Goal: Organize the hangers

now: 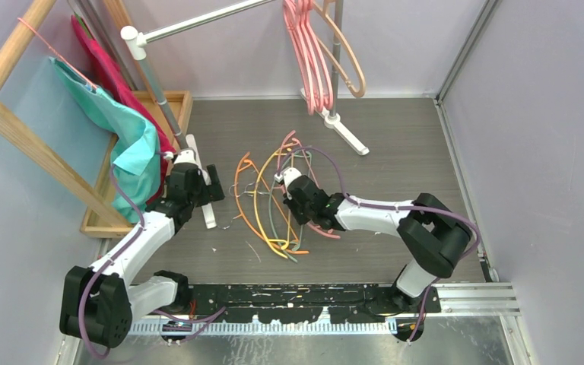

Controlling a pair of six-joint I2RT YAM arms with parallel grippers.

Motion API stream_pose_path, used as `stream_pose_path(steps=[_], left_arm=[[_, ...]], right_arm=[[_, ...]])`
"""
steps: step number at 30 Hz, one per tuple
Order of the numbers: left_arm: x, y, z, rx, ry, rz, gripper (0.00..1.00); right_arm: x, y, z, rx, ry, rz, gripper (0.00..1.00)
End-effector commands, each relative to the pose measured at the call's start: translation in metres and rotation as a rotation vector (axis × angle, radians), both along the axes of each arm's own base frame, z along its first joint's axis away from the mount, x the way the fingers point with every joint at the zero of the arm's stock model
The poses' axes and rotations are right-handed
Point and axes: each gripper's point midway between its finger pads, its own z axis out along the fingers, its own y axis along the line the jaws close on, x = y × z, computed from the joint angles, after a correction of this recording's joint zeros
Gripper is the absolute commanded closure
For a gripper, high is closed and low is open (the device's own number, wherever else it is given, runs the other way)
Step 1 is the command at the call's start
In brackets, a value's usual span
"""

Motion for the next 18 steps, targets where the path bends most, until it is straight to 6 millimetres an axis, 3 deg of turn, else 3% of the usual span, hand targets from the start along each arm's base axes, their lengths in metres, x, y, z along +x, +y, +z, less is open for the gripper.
stream_pose_path(steps=[1, 4, 11, 18], left_arm=[[0.006, 0.001, 0.017, 0.001, -0.054, 0.011, 0.02], [0.005, 0.002, 0.015, 0.003, -0.046, 0.015, 0.02], [0.002, 0.004, 0.005, -0.001, -0.031, 0.034, 0.02], [-0.002, 0.008, -0.002, 0.017, -0.008, 0.048, 0.02]], right_arm=[[0.014, 0.028, 0.075, 0.209, -0.108, -0.005, 0.99], [0.017, 0.042, 0.117, 0.329, -0.132, -0.011, 0.99], [0.027, 0.073, 0.236, 0.744, -0.216, -0.049, 0.99], [0.034, 0.124, 0.315, 1.015, -0.189, 0.047, 0.99]])
